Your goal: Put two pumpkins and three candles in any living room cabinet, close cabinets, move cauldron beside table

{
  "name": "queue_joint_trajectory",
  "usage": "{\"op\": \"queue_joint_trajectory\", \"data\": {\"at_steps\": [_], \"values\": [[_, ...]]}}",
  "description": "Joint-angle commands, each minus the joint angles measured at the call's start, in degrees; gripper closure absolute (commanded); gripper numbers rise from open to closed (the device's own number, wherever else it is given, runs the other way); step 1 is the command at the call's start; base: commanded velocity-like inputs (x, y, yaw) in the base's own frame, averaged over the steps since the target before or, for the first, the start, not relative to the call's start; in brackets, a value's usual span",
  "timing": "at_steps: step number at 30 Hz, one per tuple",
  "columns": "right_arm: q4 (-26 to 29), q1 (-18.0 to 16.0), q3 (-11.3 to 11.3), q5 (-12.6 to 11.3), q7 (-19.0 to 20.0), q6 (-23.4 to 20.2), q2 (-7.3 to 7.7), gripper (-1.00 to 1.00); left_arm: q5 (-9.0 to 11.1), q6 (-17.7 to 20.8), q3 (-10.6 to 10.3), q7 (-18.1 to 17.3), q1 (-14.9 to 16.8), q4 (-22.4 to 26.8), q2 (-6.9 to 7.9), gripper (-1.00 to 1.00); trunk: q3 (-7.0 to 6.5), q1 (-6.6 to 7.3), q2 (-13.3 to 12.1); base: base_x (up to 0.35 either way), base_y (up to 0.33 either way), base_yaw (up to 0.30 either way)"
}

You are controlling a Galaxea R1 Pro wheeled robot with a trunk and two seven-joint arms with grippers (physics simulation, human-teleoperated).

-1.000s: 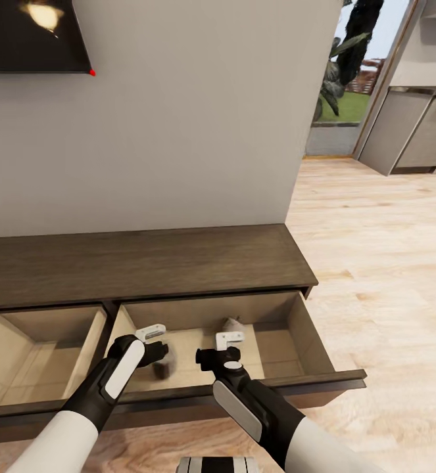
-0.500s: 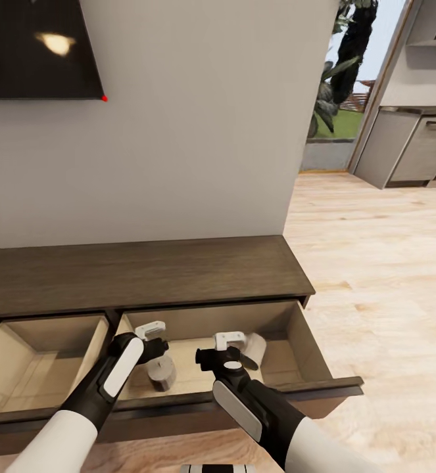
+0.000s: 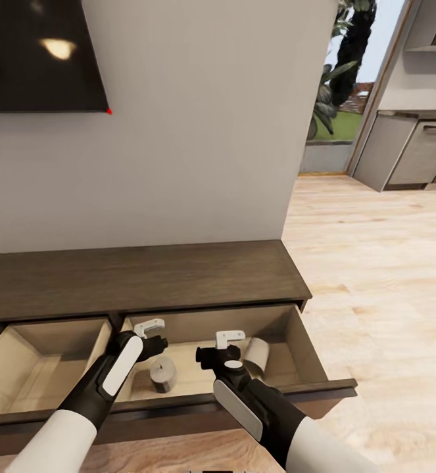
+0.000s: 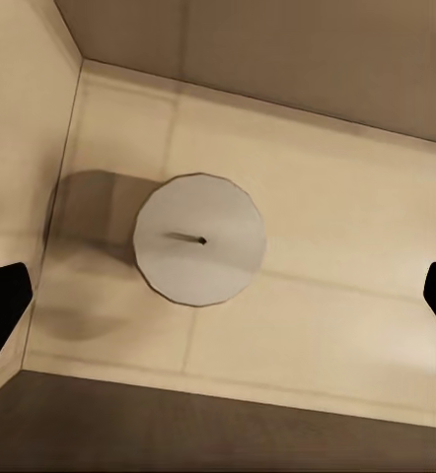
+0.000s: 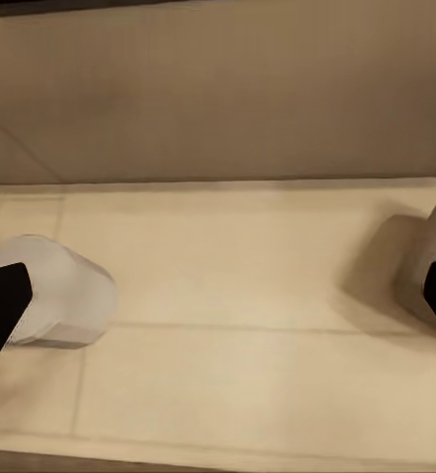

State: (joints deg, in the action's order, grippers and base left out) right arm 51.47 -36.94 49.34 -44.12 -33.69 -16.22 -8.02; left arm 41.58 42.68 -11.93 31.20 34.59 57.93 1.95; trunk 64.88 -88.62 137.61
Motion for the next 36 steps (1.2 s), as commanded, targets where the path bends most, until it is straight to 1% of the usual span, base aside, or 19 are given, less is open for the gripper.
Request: {"op": "queue_joint_trajectory", "data": {"at_steps": [1, 9, 14, 20, 32, 34, 36], "values": [[0.19, -0.06, 0.15, -0.27, -0.45, -0.20, 0.04, -1.00, 0.61, 0.03, -0.18, 0.60, 0.03, 0.07, 0.07, -1.00, -0.13, 0.24, -0.39, -0.040, 0.000, 0.000], [0.53, -0.06, 0.07, -0.20, -0.50, 0.43, 0.10, -1.00, 0.61, 0.03, -0.14, 0.58, 0.03, 0.16, 0.07, -1.00, -1.57, 2.00, -3.60, -0.008, 0.000, 0.000], [0.83, -0.06, 0.06, -0.18, -0.58, 0.72, 0.07, -1.00, 0.61, 0.03, -0.11, 0.58, 0.03, 0.16, 0.07, -1.00, -2.47, 3.10, -5.61, -0.158, 0.000, 0.000], [4.57, -0.06, -0.08, 0.11, -0.59, 0.67, 0.37, -1.00, 0.61, 0.03, -0.11, 0.61, 0.03, 0.16, -0.01, -1.00, -3.54, 4.41, -8.01, -0.138, 0.000, 0.000], [7.58, -0.06, -0.11, 0.43, -0.67, 0.94, 0.55, -1.00, 0.61, 0.03, -0.11, 0.61, 0.03, 0.25, 0.07, -1.00, -5.70, 7.05, -12.83, -0.151, 0.000, 0.000], [7.69, -0.06, -0.07, 0.48, -0.67, 1.81, 0.55, -1.00, 0.61, 0.03, -0.11, 0.61, 0.03, 0.25, 0.05, -1.00, -6.06, 7.49, -13.63, -0.104, 0.000, 0.000], [7.75, -0.06, -0.04, 0.57, -0.60, 3.87, 0.55, -1.00, 0.61, 0.03, -0.08, 0.61, 0.03, 0.53, 0.06, -1.00, -6.42, 7.93, -14.43, -0.039, 0.000, 0.000]]}}
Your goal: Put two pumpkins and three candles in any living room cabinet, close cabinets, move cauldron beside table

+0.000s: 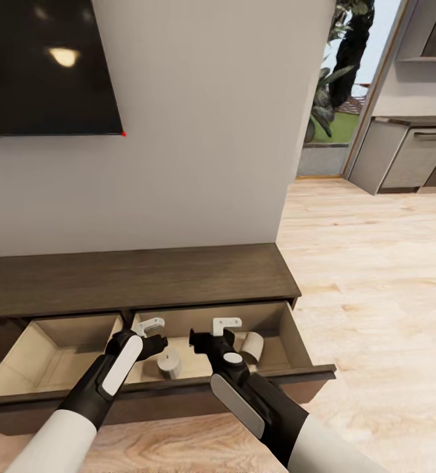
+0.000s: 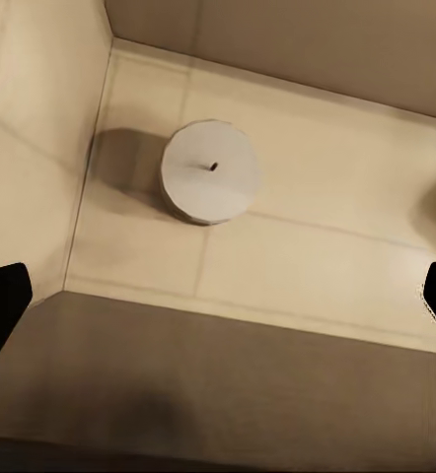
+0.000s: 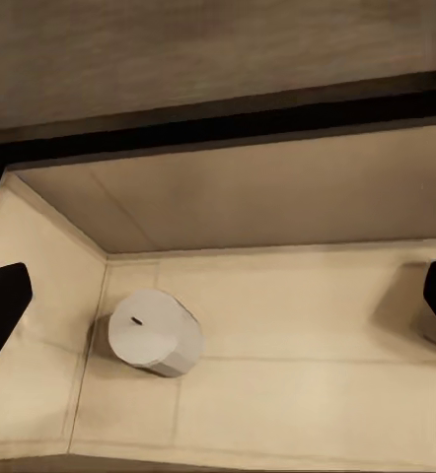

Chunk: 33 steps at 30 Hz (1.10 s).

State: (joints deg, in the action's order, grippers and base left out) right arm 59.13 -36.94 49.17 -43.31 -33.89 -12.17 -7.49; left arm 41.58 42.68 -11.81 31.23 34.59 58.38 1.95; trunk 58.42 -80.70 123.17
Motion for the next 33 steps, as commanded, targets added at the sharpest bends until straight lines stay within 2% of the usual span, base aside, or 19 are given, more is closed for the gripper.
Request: {"op": "queue_joint_trajectory", "data": {"at_steps": [1, 6, 24, 33], "values": [[0.09, -0.06, 0.13, -0.19, -0.40, 0.39, 0.02, -1.00, 0.60, 0.03, -0.13, 0.59, 0.04, 0.41, 0.06, -1.00, -0.13, 0.24, -0.39, -0.017, 0.000, 0.000], [0.09, -0.06, 0.21, -0.11, -0.57, 1.42, 0.02, -1.00, 0.60, 0.03, 0.09, 0.60, 0.04, 2.48, 0.07, -1.00, -1.03, 1.33, -2.40, -0.004, 0.000, 0.000], [-0.07, -0.06, 0.22, -0.14, -0.32, 3.23, 0.00, -1.00, 0.56, 0.03, 0.12, 0.64, 0.04, 2.79, 0.16, -1.00, -4.26, 5.29, -9.62, -0.001, 0.000, 0.000], [-0.37, -0.06, 0.06, -0.81, 0.33, 3.94, -0.07, -1.00, 0.46, 0.03, 0.34, 0.67, 0.04, 2.79, 0.56, -1.00, -5.88, 7.26, -13.23, -0.164, 0.045, 0.000]]}}
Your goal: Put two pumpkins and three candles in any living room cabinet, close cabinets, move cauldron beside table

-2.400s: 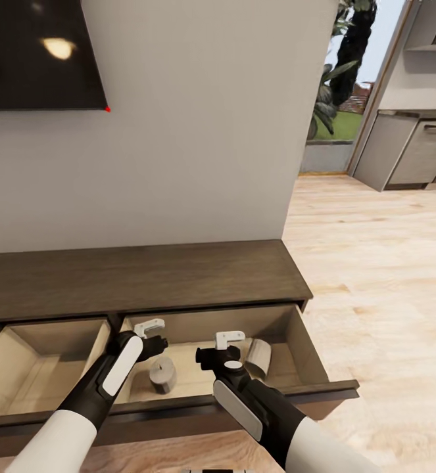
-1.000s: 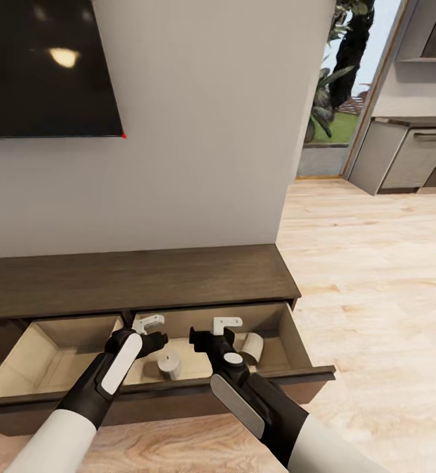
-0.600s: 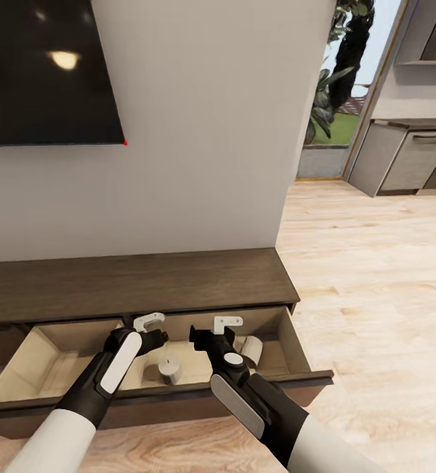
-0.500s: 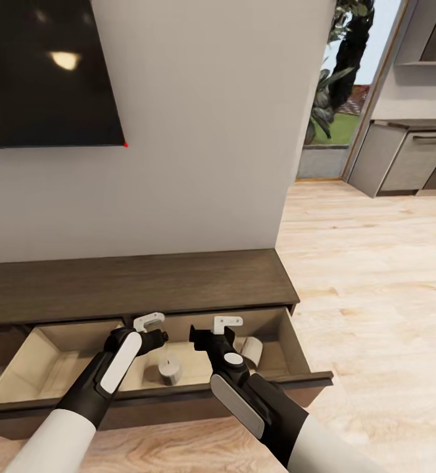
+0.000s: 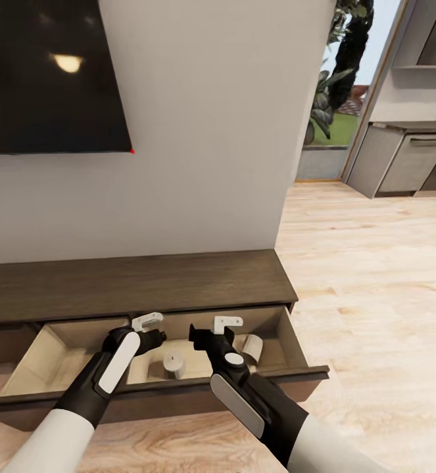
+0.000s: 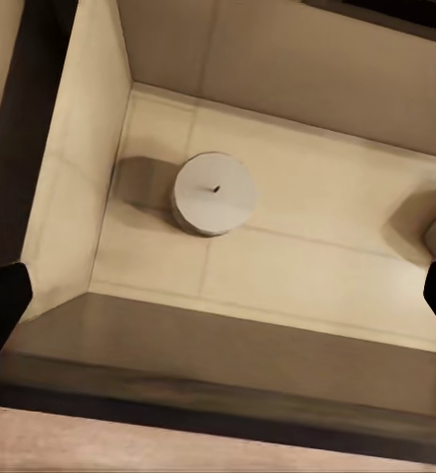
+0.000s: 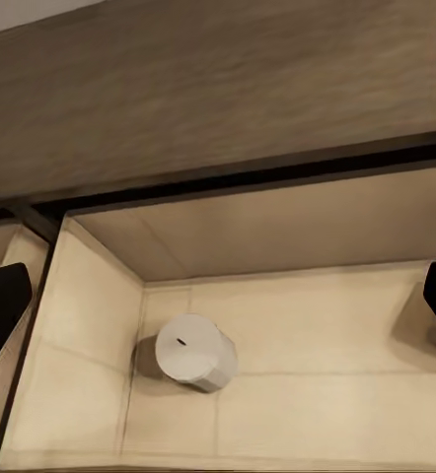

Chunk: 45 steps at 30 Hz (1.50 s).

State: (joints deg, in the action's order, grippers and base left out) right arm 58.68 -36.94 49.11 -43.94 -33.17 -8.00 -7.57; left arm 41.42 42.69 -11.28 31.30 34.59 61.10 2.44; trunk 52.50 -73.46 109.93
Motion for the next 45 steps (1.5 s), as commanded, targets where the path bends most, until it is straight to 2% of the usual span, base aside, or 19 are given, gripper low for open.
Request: {"op": "queue_joint_trajectory", "data": {"at_steps": [1, 9, 12, 16, 20, 25, 28, 29, 31, 32, 33, 35, 41, 42, 45], "values": [[0.00, -0.06, 0.10, -0.25, -0.37, 0.06, 0.02, -1.00, 0.64, 0.02, -0.14, 0.59, 0.04, 0.07, 0.21, -1.00, -0.13, 0.24, -0.39, -0.029, 0.010, 0.000], [-0.45, -0.06, 0.02, -0.34, 1.92, 0.68, 0.02, -1.00, 0.63, 0.02, 0.01, 0.60, 0.04, 0.07, 0.51, -1.00, -1.57, 1.99, -3.60, -0.030, 0.004, 0.004], [-0.49, -0.06, -0.03, -0.35, 2.15, 0.70, 0.02, -1.00, 0.60, 0.02, 1.16, 0.60, 0.04, 0.07, 0.84, -1.00, -2.11, 2.65, -4.80, -0.245, 0.068, 0.153], [-0.45, -0.06, -0.06, -0.25, 2.16, 0.63, -0.02, -1.00, 0.79, 0.37, 3.44, 0.53, -0.05, 1.38, 2.45, -1.00, -2.83, 3.53, -6.41, -0.310, 0.107, 0.242], [-0.39, -0.06, -0.05, 0.00, 2.20, 0.59, -0.02, -1.00, 0.95, 3.68, 4.67, 0.52, -0.34, 4.05, 4.07, -1.00, -3.55, 4.41, -8.01, -0.325, 0.106, 0.263], [0.25, -0.06, 0.08, 0.51, 2.16, 0.46, 0.01, -1.00, 0.87, 7.52, 9.05, 0.51, -0.67, 7.98, 4.74, -1.00, -4.44, 5.51, -10.02, -0.328, 0.095, 0.267], [0.41, -0.06, 0.21, 0.60, 1.99, 0.37, -0.05, -1.00, 0.80, 8.74, 13.12, 0.53, -1.11, 8.70, 5.31, -1.00, -4.98, 6.17, -11.22, -0.328, 0.081, 0.267], [0.44, -0.06, 0.25, 0.65, 1.89, 0.34, -0.09, -1.00, 0.82, 9.23, 15.24, 0.52, -1.79, 9.04, 6.02, -1.00, -5.16, 6.39, -11.62, -0.314, 0.034, 0.267], [0.46, -0.06, 0.33, 0.68, 1.77, 0.30, -0.20, -1.00, 0.90, 9.60, 17.88, 0.43, -3.49, 9.45, 7.38, -1.00, -5.32, 6.61, -12.02, -0.260, 0.017, 0.268], [0.46, -0.06, 0.34, 0.68, 1.76, 0.27, -0.21, -1.00, 0.91, 9.64, 18.35, 0.41, -3.80, 9.59, 7.65, -1.00, -5.30, 6.61, -12.02, -0.234, 0.009, 0.268], [0.46, -0.06, 0.36, 0.69, 1.73, 0.15, -0.27, -1.00, 0.94, 9.71, 19.97, 0.31, -4.85, 10.30, 8.57, -1.00, -5.28, 6.61, -12.02, -0.192, 0.005, 0.268], [0.45, -0.06, 0.41, 0.69, 1.71, 0.01, -0.33, -1.00, 1.04, 9.75, 22.36, 0.19, -6.50, 11.24, 9.50, -1.00, -5.24, 6.61, -12.02, -0.107, 0.002, 0.268], [0.39, -0.06, 0.56, 0.74, 1.70, -0.23, -0.21, -1.00, 1.01, 9.78, 27.28, -0.04, -11.04, 12.50, 10.16, -1.00, -5.08, 6.61, -12.02, -0.029, 0.001, 0.268], [0.38, -0.06, 0.60, 0.72, 1.70, -0.25, -0.18, -1.00, 1.02, 9.70, 28.29, -0.12, -12.54, 12.62, 10.14, -1.00, -5.06, 6.61, -12.02, -0.004, 0.000, 0.268], [0.38, -0.06, 0.68, 0.79, 1.73, -0.26, -0.17, -1.00, 1.03, 9.20, 29.14, -0.31, -15.23, 12.57, 10.07, -1.00, -4.98, 6.61, -12.02, -0.002, 0.000, 0.267]]}}
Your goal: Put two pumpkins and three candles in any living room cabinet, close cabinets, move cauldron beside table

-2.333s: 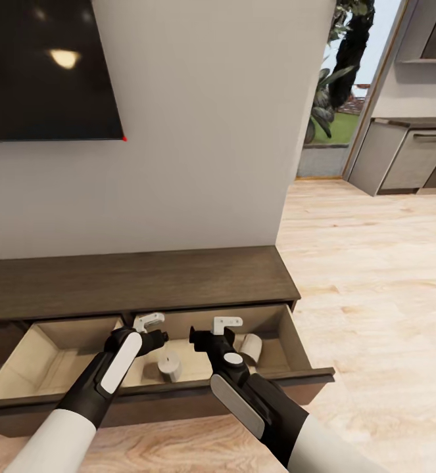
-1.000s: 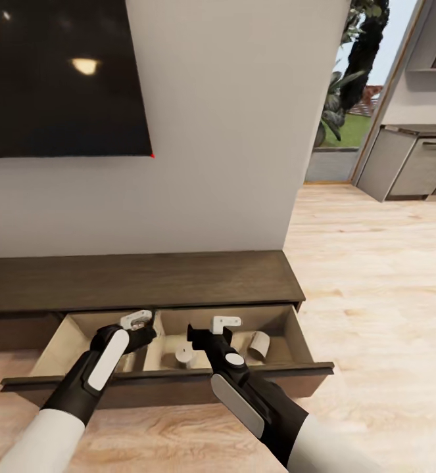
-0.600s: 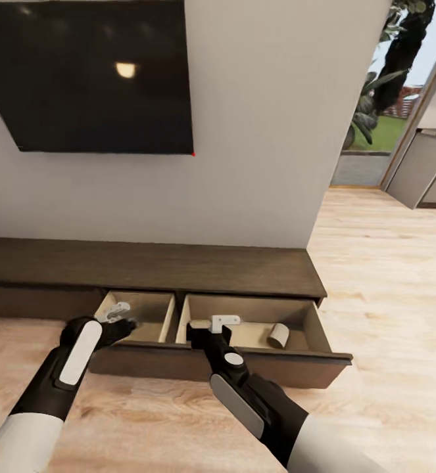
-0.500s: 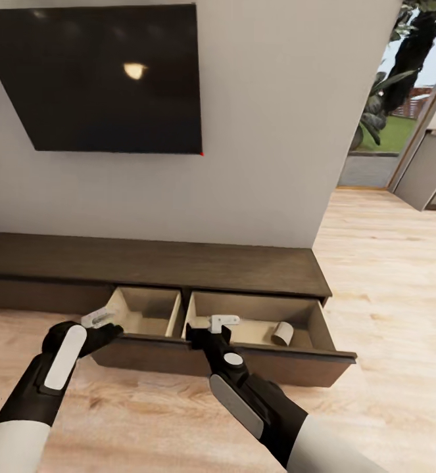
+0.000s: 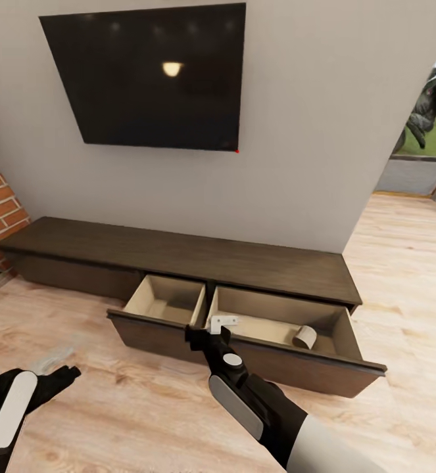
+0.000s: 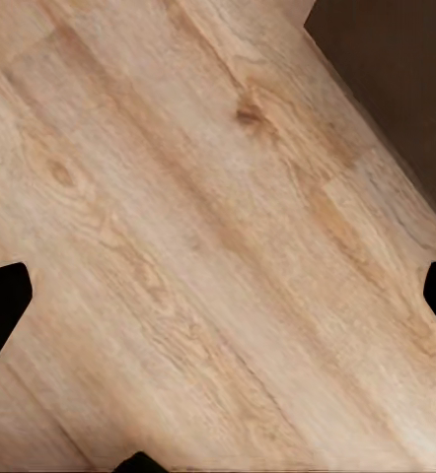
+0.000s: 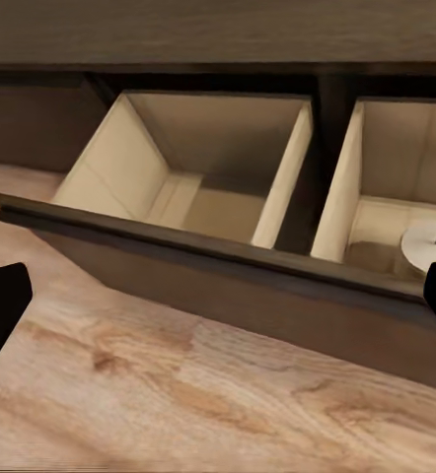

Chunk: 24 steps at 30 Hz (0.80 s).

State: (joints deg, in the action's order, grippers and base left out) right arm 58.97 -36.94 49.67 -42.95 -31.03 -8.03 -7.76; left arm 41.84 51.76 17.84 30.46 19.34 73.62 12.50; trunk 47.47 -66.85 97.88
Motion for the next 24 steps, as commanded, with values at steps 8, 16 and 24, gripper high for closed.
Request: {"op": "queue_joint_trajectory", "data": {"at_steps": [8, 16, 24], "values": [[0.17, -0.06, 3.27, 2.48, -0.34, -0.80, -0.07, -1.00, 0.46, -3.10, 0.58, -3.77, -6.59, -1.62, -0.28, -1.00, 0.26, 0.00, 0.03, 0.000, 0.000, 0.267], [0.01, -0.06, 5.58, 2.37, -0.35, -0.93, -0.16, -1.00, -0.12, -6.48, 4.83, -6.69, -7.27, -7.41, 0.11, -1.00, 0.49, 0.00, 0.03, 0.000, 0.000, 0.267], [-0.38, -0.06, 6.30, 2.35, -0.35, -0.93, -0.16, -1.00, -0.33, -6.72, 5.37, -6.81, -7.30, -9.59, 0.13, -1.00, 0.71, 0.00, 0.03, 0.004, 0.000, 0.267]]}}
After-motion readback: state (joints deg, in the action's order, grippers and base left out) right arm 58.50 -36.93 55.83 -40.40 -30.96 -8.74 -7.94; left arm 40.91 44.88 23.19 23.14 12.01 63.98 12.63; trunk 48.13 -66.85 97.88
